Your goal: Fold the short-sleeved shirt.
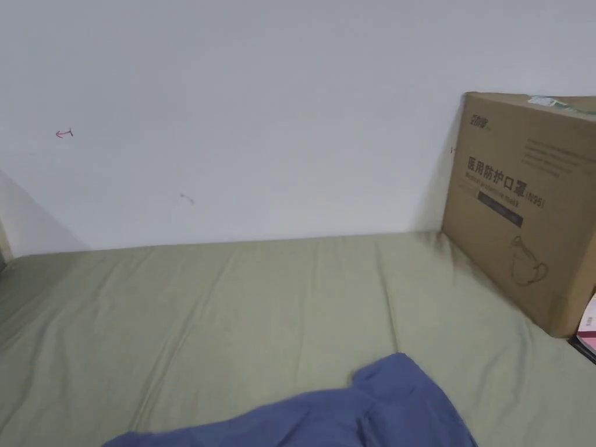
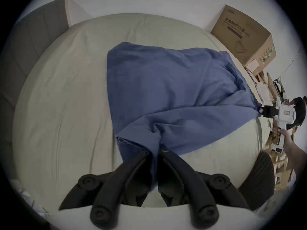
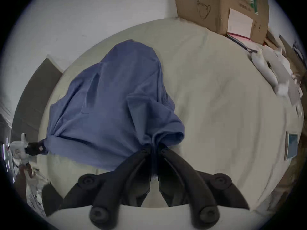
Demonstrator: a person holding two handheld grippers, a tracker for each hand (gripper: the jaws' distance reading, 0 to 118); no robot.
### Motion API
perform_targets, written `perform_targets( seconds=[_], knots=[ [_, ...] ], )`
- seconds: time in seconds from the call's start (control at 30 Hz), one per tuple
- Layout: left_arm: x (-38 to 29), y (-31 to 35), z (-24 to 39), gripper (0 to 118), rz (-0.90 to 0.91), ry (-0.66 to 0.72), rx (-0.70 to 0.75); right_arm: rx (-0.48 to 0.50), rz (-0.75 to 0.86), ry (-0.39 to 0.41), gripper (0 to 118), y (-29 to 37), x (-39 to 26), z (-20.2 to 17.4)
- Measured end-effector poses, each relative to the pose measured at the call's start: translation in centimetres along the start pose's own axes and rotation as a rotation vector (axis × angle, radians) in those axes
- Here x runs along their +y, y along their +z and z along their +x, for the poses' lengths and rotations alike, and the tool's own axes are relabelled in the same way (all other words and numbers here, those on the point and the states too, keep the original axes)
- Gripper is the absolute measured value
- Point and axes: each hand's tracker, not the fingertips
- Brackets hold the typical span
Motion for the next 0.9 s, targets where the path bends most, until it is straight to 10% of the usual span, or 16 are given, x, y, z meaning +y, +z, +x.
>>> perform_targets(
  seconds=[0.43,0.5,0.57,0.73,0.9],
  knots=[
    [-4.1,5.4,0.8,6,-0.072,0.101,-0.021,-0.067,-0.087,0.107,6,6.4,-4.3,-2.4],
    [-4.2,6.4,0.7,29,-0.041,0.117,-0.022,-0.07,-0.074,0.094,25,7.2,-3.7,-2.7],
    [-4.6,7.4,0.8,98,-0.003,0.122,0.014,-0.09,-0.06,0.092,92,7.7,-3.3,-2.8],
    [-4.4,12.4,1.2,100,0.152,0.141,-0.018,-0.139,0.06,0.228,95,11.7,-1.5,-5.5],
    [-2.6,17.8,4.4,100,0.456,0.093,-0.014,0.038,0.405,0.168,95,17.7,-0.7,-10.8]
  ],
)
